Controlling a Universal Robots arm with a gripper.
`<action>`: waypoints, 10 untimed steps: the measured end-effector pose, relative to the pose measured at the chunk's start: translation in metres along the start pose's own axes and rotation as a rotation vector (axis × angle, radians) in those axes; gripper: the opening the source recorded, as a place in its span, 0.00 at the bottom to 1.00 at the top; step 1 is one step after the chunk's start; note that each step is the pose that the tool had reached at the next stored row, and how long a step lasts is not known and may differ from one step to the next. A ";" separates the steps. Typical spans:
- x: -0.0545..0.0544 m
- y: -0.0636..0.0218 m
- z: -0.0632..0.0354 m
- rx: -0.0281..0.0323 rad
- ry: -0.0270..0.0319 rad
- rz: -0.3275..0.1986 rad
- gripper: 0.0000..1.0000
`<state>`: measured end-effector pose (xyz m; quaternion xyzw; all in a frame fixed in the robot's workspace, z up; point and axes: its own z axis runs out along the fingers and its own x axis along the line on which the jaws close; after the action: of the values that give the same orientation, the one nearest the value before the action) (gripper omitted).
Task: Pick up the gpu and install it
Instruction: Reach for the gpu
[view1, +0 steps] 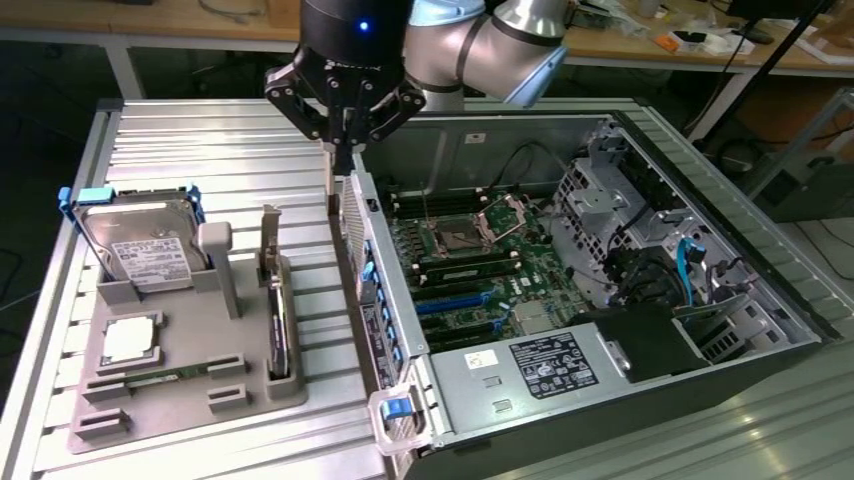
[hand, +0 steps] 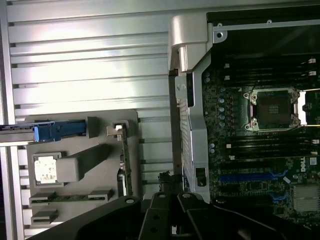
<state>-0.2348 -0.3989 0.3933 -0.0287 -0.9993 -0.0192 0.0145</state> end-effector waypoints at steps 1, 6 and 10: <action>0.001 0.0000 0.0000 0.0000 0.0000 0.000 0.11; 0.005 -0.0003 0.0002 0.0000 -0.0001 0.000 0.11; 0.008 -0.0005 0.0002 0.0000 -0.0003 0.000 0.11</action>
<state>-0.2429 -0.3990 0.3933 -0.0287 -0.9993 -0.0192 0.0143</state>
